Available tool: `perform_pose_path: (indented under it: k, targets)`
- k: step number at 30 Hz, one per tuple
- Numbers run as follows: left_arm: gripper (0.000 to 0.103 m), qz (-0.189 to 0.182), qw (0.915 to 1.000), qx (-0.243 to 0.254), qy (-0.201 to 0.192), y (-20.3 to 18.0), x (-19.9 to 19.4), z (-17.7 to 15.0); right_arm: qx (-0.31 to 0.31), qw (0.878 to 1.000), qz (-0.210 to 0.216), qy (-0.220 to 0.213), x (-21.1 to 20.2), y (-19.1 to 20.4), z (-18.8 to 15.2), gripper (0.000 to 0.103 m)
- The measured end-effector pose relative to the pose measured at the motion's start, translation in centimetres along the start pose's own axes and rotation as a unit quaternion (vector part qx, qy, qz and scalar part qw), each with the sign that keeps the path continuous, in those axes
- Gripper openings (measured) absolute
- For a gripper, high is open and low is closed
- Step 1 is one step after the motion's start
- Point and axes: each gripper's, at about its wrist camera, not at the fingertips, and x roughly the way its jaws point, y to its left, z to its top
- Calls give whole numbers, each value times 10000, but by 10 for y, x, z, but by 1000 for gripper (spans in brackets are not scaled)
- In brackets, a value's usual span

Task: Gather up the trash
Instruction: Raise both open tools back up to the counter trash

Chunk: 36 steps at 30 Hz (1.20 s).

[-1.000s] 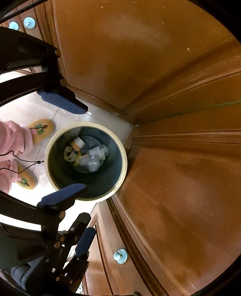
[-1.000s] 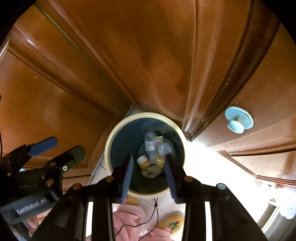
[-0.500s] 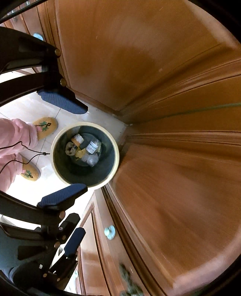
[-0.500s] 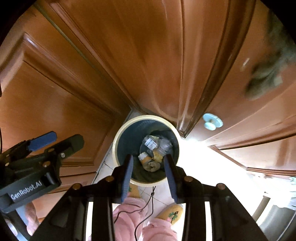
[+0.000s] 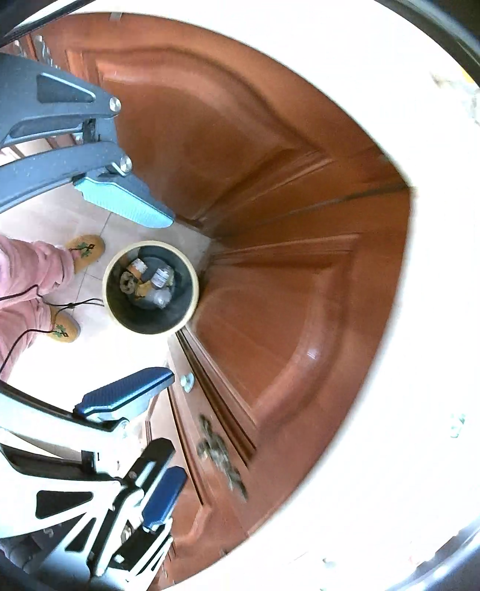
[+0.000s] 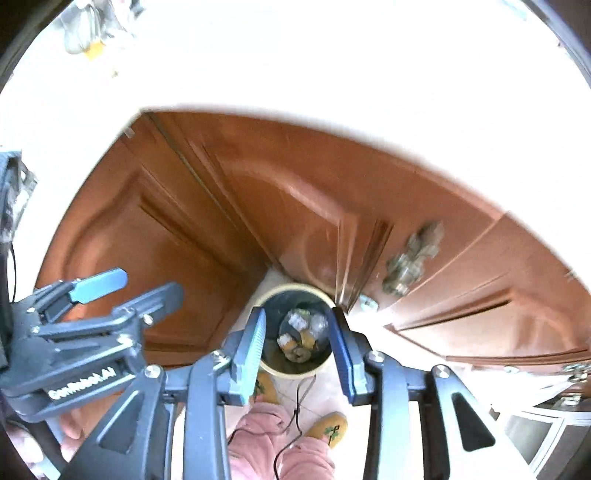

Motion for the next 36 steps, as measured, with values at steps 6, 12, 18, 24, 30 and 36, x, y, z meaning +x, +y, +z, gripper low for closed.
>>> perform_pose_path:
  k: [6, 12, 18, 24, 30, 36]
  targets:
    - [77, -62, 9993, 196, -299, -17, -57, 22, -98, 9991, -87, -406, -71, 7, 17, 36]
    - [77, -170, 9970, 452, -598, -36, -109, 44, -99, 9974, -204, -690, -129, 11, 27, 36]
    - [82, -280, 9914, 734, -1051, -60, -162, 79, 47, 9943, -636, -854, -172, 2, 52, 36]
    - [85, -588, 9847, 853, -1400, -78, -204, 111, 333, 9860, -1000, -1292, -217, -11, 80, 36]
    - [85, -793, 9757, 1151, -1686, -97, -230, 144, 552, 9749, -1339, -1691, -241, -28, 104, 36]
    - [86, -949, 9659, 1442, -1931, -106, -245, 175, 583, 9590, -2178, -1715, -246, -39, 124, 36]
